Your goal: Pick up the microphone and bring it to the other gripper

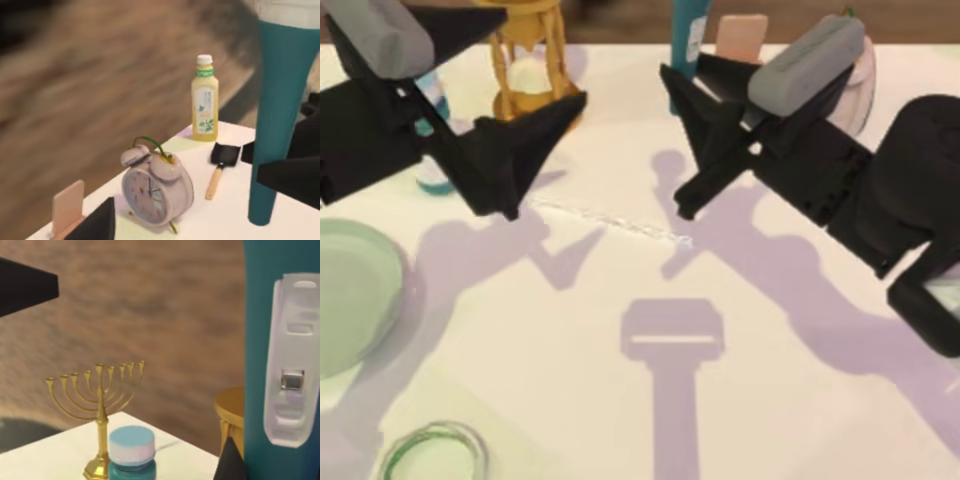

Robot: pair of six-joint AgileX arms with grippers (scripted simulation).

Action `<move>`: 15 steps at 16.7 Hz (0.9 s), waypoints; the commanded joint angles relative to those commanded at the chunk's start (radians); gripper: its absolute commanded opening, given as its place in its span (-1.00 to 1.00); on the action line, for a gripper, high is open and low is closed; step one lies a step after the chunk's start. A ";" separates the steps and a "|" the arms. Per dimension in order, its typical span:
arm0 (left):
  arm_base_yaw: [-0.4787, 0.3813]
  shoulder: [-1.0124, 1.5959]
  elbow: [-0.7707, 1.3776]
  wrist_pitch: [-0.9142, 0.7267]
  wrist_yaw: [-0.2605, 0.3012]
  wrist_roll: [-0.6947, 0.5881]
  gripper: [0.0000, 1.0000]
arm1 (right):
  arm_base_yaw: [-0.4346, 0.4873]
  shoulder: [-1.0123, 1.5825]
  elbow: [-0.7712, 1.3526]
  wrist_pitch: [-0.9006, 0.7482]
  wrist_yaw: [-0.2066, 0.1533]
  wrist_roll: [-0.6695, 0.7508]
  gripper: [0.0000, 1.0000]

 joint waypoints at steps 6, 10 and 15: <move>-0.030 0.117 0.070 0.038 0.075 0.011 1.00 | 0.000 0.000 0.000 0.000 0.000 0.000 -1.00; -0.028 0.116 0.068 0.037 0.071 0.010 1.00 | 0.000 0.000 0.000 0.000 0.000 0.000 -1.00; -0.118 0.262 0.183 0.074 -0.010 0.007 1.00 | 0.000 0.000 0.000 0.000 0.000 0.000 -1.00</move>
